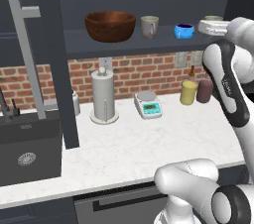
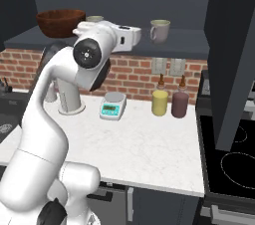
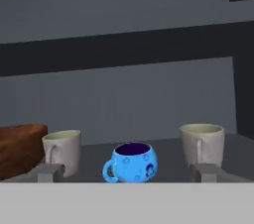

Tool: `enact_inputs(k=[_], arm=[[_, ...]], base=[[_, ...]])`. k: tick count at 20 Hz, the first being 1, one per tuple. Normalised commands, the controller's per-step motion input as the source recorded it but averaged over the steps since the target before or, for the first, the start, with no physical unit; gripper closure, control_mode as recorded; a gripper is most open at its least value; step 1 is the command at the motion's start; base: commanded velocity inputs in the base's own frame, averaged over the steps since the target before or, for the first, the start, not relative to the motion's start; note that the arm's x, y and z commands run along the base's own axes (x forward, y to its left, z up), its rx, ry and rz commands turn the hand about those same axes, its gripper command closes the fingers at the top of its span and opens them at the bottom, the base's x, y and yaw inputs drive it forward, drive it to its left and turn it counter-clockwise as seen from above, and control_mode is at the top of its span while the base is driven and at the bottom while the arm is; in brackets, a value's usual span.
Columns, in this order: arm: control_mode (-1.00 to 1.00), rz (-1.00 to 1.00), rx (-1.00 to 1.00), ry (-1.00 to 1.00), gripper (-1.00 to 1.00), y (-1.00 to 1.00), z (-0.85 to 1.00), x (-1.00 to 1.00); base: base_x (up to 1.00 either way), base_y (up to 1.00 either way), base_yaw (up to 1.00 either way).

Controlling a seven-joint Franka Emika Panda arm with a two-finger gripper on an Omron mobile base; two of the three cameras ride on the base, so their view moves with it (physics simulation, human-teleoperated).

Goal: Gather all objects into one cabinet and sort the glasses and bowls to opposite sides.

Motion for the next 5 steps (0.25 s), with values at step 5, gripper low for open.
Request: enact_inputs(k=[5], arm=[[-1.00,0.11,-0.03,0.10,-1.00,0.64,0.00,0.00]], base=[[0.00,0.00,0.00]])
